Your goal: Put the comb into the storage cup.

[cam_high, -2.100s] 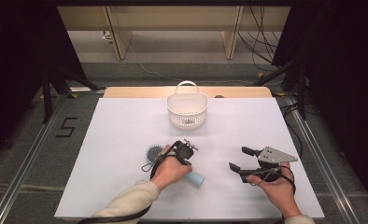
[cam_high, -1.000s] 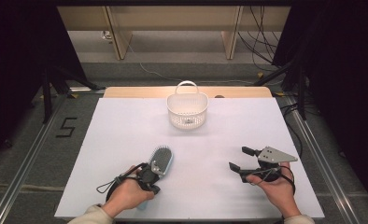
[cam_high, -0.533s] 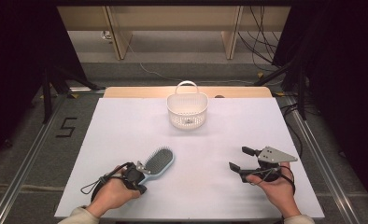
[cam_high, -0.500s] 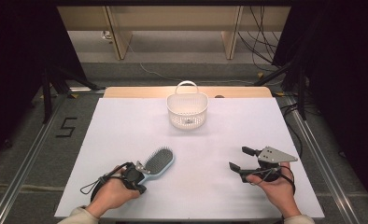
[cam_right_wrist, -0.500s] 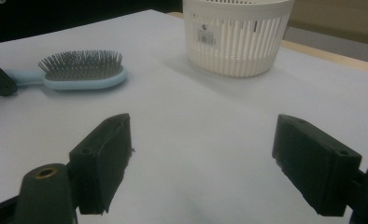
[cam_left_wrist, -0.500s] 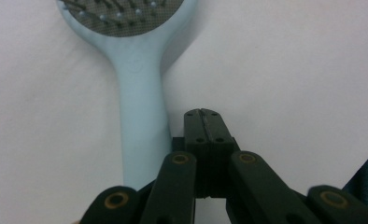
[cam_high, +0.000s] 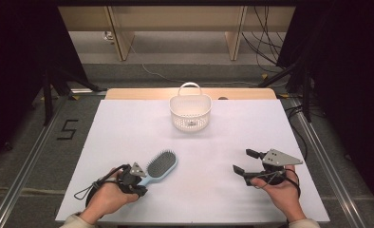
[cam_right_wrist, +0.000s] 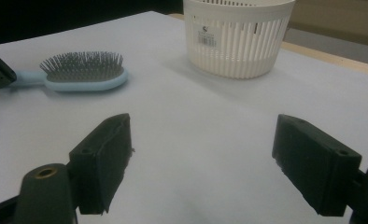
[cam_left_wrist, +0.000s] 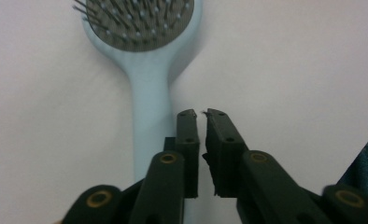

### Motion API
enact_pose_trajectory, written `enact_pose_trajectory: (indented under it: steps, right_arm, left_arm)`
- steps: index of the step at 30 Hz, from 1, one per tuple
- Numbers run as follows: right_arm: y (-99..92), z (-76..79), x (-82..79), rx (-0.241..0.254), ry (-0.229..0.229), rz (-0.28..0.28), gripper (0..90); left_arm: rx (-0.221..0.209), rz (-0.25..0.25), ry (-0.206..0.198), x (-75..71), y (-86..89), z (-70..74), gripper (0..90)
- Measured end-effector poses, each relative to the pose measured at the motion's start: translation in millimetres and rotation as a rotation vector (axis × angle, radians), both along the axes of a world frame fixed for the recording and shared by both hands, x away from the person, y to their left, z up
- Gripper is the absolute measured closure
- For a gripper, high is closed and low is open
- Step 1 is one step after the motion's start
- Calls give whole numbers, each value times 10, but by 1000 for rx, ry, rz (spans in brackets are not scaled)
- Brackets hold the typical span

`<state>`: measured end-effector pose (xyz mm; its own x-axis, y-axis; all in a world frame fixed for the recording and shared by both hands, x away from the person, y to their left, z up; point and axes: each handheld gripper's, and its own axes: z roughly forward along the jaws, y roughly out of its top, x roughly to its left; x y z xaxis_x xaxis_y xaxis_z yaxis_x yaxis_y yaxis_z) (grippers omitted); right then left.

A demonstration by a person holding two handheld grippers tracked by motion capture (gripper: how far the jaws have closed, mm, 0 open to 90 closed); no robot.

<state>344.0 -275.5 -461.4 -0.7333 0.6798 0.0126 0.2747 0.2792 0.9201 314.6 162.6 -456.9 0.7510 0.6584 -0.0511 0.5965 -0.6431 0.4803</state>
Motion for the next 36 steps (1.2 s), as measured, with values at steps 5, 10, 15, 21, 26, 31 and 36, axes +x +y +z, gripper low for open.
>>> enact_pose_trajectory:
  steps: [5,10,15,21,26,31,36]
  right_arm:
    - [1,3,-3,4,-3,5,208]
    - [-7,7,-8,11,-1,8,206]
    - [-7,5,-7,16,-1,8,204]
    - [-9,3,-7,20,-1,10,204]
    - [-11,6,-11,21,1,9,203]
    - [-15,6,-11,22,2,10,202]
    - [-20,8,-9,24,-2,9,202]
  left_arm:
    - [-94,38,-77,-26,27,102,586]
    - [-152,88,-162,-8,66,139,347]
    - [-145,142,-204,55,135,95,130]
    - [-124,168,-210,119,199,54,22]
    - [-102,154,-181,147,192,28,0]
    - [-62,115,-142,170,171,-20,0]
    - [-35,103,-121,205,140,-27,43]
